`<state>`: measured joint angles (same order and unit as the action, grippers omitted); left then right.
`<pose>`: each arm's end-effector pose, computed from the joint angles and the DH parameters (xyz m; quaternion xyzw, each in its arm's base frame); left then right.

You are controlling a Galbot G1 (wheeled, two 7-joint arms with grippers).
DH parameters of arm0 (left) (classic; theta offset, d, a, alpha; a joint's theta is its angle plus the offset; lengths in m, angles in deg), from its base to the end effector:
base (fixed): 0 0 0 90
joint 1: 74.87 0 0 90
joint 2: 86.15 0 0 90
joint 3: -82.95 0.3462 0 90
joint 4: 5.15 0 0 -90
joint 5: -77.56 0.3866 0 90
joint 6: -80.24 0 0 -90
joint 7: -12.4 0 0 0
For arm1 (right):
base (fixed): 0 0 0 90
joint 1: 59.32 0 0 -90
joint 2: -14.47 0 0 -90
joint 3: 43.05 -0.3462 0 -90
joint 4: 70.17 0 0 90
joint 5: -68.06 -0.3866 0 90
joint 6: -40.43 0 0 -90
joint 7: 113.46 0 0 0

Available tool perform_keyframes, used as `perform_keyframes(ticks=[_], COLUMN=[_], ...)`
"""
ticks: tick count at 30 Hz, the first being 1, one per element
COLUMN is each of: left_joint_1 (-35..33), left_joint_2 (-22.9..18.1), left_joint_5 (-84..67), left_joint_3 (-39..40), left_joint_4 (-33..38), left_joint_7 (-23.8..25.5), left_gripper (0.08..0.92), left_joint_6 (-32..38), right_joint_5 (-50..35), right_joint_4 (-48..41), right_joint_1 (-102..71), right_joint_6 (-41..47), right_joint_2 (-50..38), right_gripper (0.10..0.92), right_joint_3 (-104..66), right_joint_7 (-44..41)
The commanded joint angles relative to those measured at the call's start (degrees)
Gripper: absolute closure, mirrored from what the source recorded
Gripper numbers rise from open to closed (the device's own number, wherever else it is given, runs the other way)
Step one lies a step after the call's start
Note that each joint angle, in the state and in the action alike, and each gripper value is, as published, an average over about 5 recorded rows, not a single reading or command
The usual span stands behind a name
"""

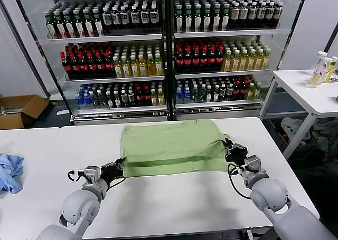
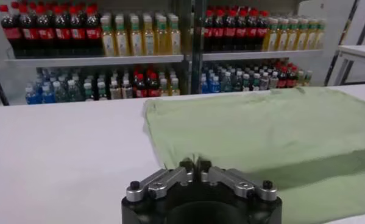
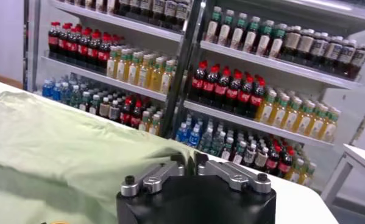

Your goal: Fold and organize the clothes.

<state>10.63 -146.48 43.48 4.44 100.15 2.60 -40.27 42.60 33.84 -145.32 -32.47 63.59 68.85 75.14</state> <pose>0.3448 0.0563 -0.2768 -0.0794 -0.9677 -0.0052 0.2394 0.3669 -0.0595 -0.2576 0.1271 -0.9744 0.1549 0.1021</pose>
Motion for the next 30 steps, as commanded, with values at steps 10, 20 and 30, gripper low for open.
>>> perform_keyframes(ticks=[10, 20, 30], left_joint_1=[-4.42, -2.01, -1.77], left_joint_2=[-0.22, -0.29, -0.39], left_joint_5=[1.17, 2.11, 0.18], left_joint_3=[-1.78, -0.62, 0.02], left_joint_4=[2.27, -2.44, -3.45], left_joint_7=[-0.96, -2.26, -1.17], left_gripper=[0.443, 0.194, 0.4], left_joint_6=[0.0, -0.94, -2.38], right_joint_5=[-1.76, -9.07, -11.5], right_joint_4=[3.91, -0.03, -0.64], right_joint_1=[-10.35, -8.49, -7.61], right_joint_6=[3.68, 11.65, 13.71], right_joint_2=[-0.01, 1.68, 2.24], right_gripper=[0.33, 0.203, 0.313], right_joint_3=[-7.4, -6.25, -5.05], right_joint_7=[2.56, 5.21, 4.59])
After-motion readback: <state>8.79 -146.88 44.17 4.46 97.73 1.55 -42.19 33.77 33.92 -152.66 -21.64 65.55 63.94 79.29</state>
